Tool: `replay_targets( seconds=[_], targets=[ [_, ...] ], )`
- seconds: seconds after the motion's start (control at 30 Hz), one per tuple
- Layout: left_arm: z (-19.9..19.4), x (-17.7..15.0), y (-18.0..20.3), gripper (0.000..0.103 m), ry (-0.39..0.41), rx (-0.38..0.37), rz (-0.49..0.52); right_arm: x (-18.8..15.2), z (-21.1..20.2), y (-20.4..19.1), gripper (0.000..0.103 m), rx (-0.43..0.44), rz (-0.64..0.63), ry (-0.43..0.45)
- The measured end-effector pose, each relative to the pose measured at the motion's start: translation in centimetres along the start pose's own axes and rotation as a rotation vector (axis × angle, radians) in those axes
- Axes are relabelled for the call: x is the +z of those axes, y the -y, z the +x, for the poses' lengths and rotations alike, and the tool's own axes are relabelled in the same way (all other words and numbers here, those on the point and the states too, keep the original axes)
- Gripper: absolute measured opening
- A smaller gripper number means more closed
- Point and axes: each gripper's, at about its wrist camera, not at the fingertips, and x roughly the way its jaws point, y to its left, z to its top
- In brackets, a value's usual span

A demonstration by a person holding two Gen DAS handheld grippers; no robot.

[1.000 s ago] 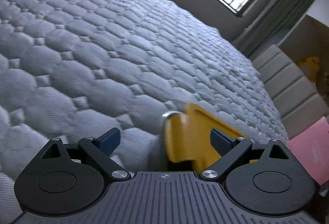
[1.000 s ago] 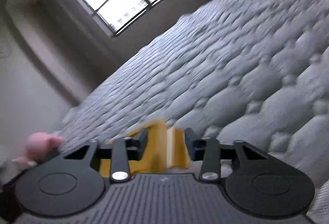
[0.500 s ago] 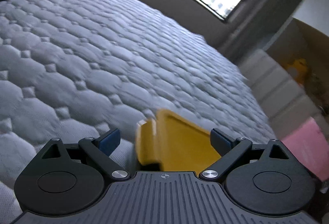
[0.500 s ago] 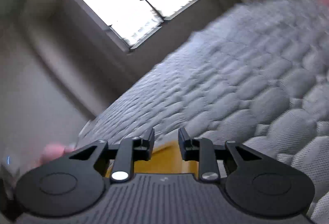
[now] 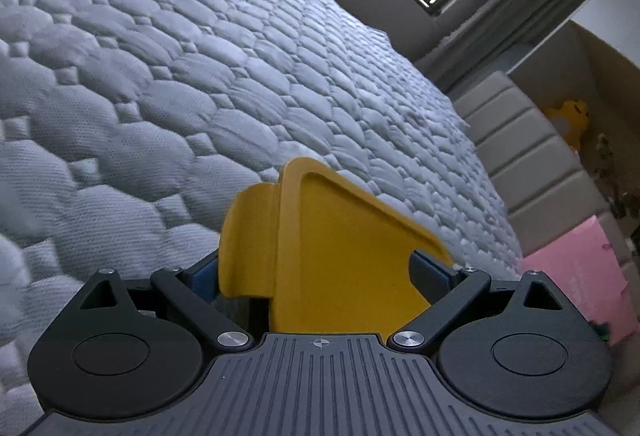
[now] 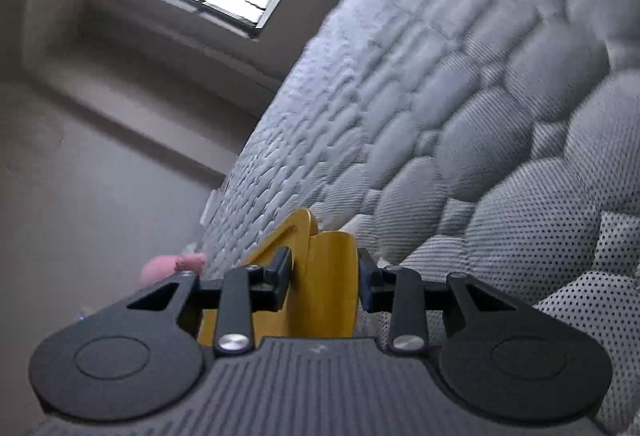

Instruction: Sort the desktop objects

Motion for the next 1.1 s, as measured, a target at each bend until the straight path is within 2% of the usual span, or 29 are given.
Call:
replay_targets(
  seconds=[0.1, 0.17, 0.3, 0.37, 0.5, 0.57, 0.67, 0.73, 0.83, 1.1],
  targets=[
    [-1.2, -0.5, 0.4, 0.097, -0.013, 0.001, 0.041, -0.8, -0.7, -1.5, 0.037, -0.013, -0.070, 0.019],
    [-0.9, -0.8, 0.2, 0.097, -0.041, -0.001, 0.046, -1.5, -1.0, -2.4, 0.040, -0.052, -0.117, 0.042],
    [0.4, -1.0, -0.7, 0.097, -0.030, 0.096, 0.030, -2.4, -1.3, -3.5, 0.043, -0.138, -0.219, 0.105],
    [0.2, -0.8, -1.0, 0.097, -0.021, 0.088, 0.017, -2.9, -1.4, -4.1, 0.044, -0.165, -0.265, 0.135],
    [-1.6, -0.3, -1.2, 0.097, 0.028, 0.068, 0.018, -3.4, -2.8, -4.8, 0.055, -0.187, -0.289, 0.159],
    [-1.9, -0.2, -1.5, 0.097, 0.025, 0.061, 0.011, -3.2, -3.0, -4.9, 0.055, -0.198, -0.294, 0.116],
    [-1.0, -0.2, -1.7, 0.097, 0.001, 0.097, 0.010, -3.4, -2.3, -5.6, 0.053, -0.206, -0.310, 0.058],
    [-0.2, -0.3, -1.8, 0.098, -0.015, 0.125, 0.014, -4.2, -2.2, -5.9, 0.053, -0.234, -0.345, 0.089],
    [0.5, -0.3, -2.1, 0.099, -0.011, 0.112, 0.016, -5.0, -2.0, -5.9, 0.054, -0.245, -0.357, 0.129],
    [2.0, -0.1, -2.2, 0.102, 0.052, 0.124, 0.050, -6.5, -1.1, -6.5, 0.060, -0.297, -0.409, 0.193]
  ],
)
